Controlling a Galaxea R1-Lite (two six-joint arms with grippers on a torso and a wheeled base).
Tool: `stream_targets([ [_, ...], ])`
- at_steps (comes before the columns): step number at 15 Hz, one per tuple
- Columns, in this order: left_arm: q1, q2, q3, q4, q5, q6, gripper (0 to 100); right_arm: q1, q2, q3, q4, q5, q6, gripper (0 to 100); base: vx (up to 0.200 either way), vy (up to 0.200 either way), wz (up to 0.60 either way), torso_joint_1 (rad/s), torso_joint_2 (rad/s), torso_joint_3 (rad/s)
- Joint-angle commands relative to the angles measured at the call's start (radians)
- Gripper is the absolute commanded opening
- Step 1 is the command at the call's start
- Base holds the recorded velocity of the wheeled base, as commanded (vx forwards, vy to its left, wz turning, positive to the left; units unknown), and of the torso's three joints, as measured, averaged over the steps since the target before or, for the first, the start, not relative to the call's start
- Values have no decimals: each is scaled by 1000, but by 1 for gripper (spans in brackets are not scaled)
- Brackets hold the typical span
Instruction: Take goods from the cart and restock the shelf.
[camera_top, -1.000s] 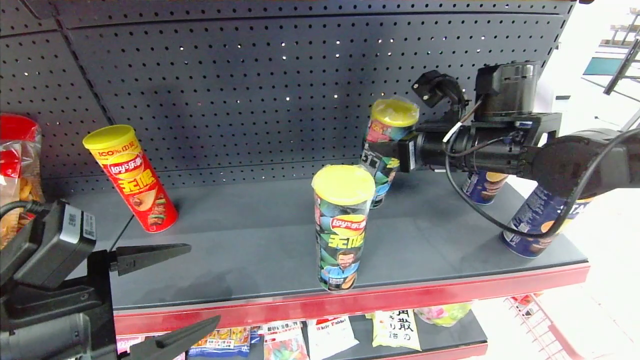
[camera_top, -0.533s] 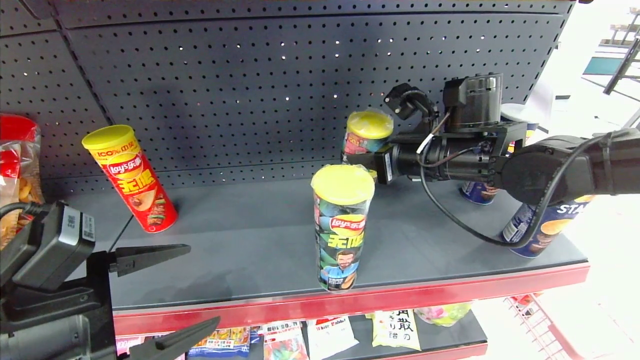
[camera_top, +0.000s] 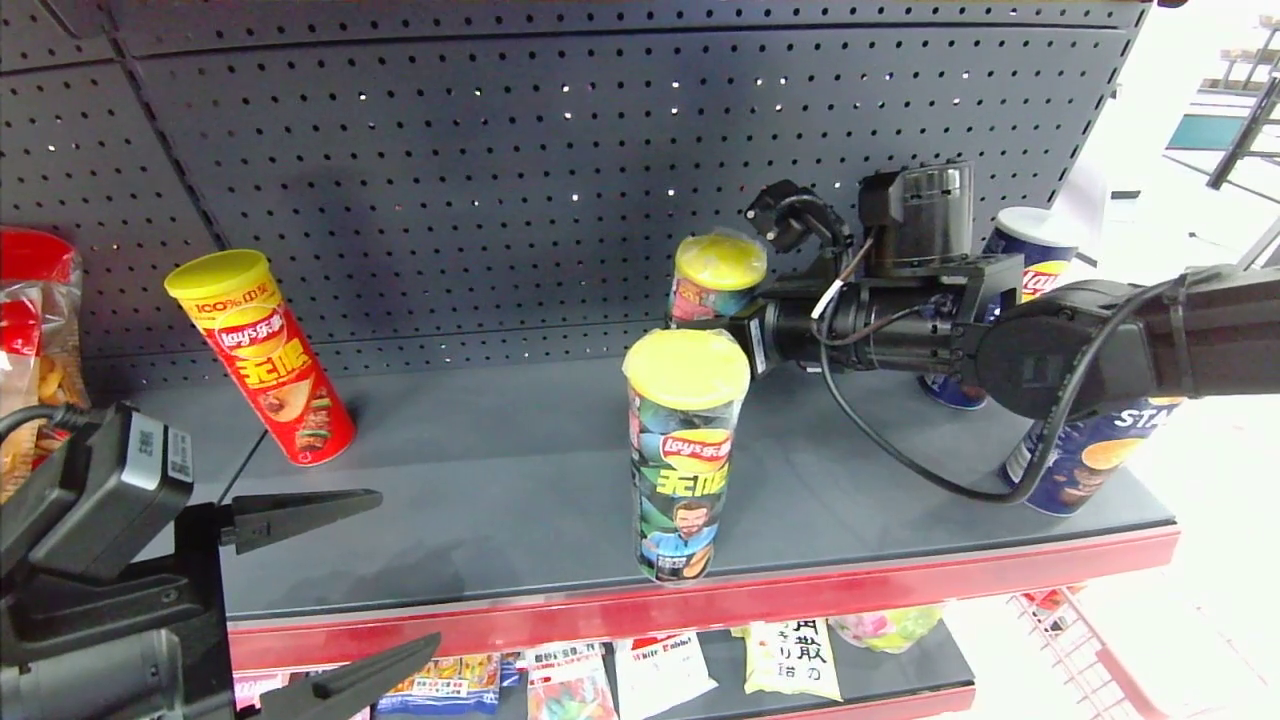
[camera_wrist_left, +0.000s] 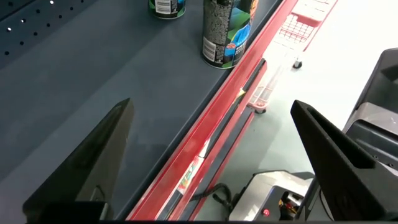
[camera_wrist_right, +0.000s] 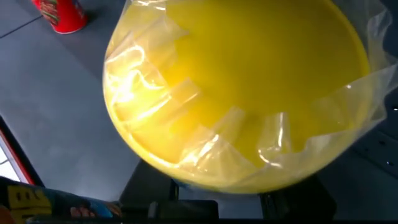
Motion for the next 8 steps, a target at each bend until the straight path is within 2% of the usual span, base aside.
stream_targets([
  [1,0,7,0,0,0,0,100,4,0,1,-1,0,0,0,0,0,0,0,0,0],
  [2,0,9,0,0,0,0,100,5,0,7,-1,-4,0,0,0,0,0,0,0,0],
  [3,0,12,0,-2,0,0,100,8,0,10,-2,-4,0,100,0,0,0,0,0,0],
  [8,0,18,0,0,0,0,100,16,-47,50,-2,-34,6,100,0,0,0,0,0,0],
])
